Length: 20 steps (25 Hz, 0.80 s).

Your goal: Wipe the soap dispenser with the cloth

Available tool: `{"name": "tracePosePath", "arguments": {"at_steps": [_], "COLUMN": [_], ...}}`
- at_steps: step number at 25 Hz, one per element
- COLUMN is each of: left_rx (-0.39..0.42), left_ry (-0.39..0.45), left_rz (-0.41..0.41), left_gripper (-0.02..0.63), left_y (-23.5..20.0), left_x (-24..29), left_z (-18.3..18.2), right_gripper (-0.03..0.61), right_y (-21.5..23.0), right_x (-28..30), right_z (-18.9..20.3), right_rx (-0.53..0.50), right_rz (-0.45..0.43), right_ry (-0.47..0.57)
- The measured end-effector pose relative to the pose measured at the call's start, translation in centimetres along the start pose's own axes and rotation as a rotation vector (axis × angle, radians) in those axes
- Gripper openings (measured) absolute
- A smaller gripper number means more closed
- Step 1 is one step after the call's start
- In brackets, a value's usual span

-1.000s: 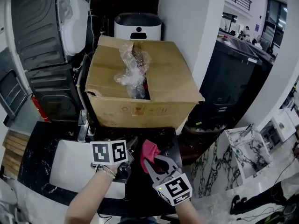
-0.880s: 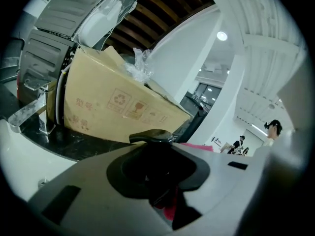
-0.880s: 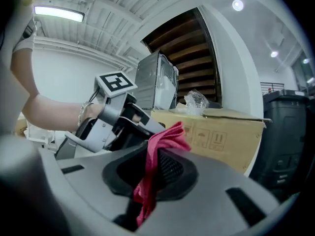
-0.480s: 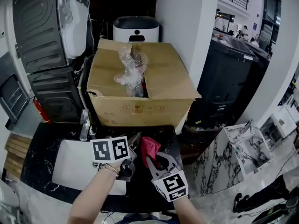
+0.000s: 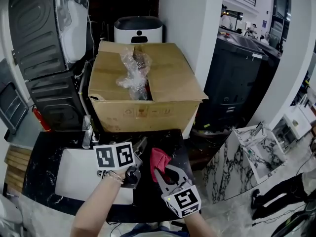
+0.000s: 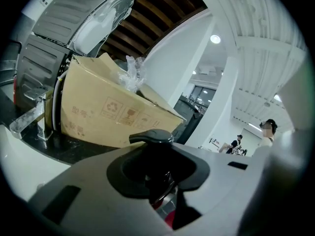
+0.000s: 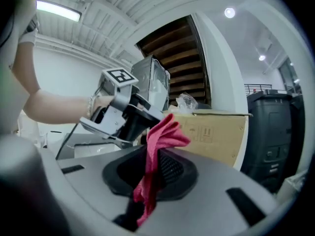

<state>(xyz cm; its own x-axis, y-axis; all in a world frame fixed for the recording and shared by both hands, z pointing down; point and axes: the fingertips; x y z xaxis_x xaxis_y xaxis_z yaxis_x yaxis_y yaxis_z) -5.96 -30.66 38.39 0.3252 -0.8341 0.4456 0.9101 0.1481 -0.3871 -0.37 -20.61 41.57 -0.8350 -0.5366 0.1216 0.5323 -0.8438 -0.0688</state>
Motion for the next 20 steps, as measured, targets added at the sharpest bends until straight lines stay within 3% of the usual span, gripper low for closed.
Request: {"name": "tracePosePath", "arguments": {"at_steps": [3,9,14,20], "left_rx": [0.012,-0.011,0.013,0.040], "left_ry": [-0.001,-0.021,-0.011,0.007], "left_rz": [0.018,0.052,0.028,0.031], "left_gripper": [0.106,0.106,0.107,0.106], "left_y": [0.3,0.7,0.1,0.0], "left_x": [-0.2,-0.4,-0.6,-1.0], "left_z": [0.0,0.1,-0.3,-0.5], "right_gripper": [0.051,0.051,0.051,0.052], "right_y": [-1.4,-1.4,-1.2,-0.8], "right_x": [1.0,3.7,4.5,3.5], "right_z": [-1.2,-1.3,-0.5,3.2], "right_rx": [-0.018,-0.027,0.007,0.068], "right_rz": [-0.069,-0.096,-0.061,-0.004], "right_ry": [0.035,0.023,0.000,-0.116]}}
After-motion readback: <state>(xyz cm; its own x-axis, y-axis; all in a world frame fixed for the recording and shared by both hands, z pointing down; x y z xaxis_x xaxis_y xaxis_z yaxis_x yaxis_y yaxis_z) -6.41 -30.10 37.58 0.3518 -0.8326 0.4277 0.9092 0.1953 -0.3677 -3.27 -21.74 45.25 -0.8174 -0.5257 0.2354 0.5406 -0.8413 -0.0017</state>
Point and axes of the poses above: the fingertips, and each gripper's own axes: x forward along the fingers, y to its right, z out of its underside, and after that the axes turned 15 degrees about -z, right-handed
